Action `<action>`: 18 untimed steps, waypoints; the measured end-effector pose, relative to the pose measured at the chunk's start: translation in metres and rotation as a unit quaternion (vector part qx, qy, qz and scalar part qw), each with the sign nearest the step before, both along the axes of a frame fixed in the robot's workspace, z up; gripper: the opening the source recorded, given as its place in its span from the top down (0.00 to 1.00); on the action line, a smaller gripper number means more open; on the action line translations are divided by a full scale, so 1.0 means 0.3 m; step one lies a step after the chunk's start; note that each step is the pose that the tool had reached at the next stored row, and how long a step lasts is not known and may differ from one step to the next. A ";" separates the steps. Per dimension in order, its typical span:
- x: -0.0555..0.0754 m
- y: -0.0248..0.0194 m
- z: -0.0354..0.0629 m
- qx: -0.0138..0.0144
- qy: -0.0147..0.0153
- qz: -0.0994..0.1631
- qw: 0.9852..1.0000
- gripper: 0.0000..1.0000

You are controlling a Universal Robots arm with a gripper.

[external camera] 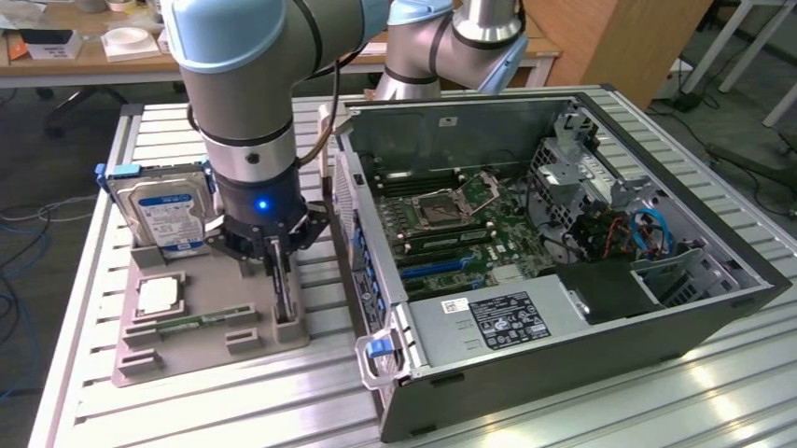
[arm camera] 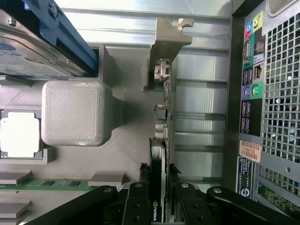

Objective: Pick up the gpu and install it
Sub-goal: 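Pick up the gpu and move the gpu toward the slot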

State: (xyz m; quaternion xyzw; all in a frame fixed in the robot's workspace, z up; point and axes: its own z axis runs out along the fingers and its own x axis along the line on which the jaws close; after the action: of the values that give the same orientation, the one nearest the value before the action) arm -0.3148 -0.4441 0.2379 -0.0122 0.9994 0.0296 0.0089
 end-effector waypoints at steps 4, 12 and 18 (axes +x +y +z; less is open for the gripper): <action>0.000 0.000 0.008 0.000 0.000 0.000 1.000 0.74; 0.000 0.000 0.041 0.000 0.000 0.000 1.000 0.74; 0.000 0.000 0.054 0.000 0.000 0.000 1.000 0.74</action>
State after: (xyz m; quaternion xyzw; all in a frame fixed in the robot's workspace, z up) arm -0.3148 -0.4441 0.2541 -0.0122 0.9994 0.0297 0.0089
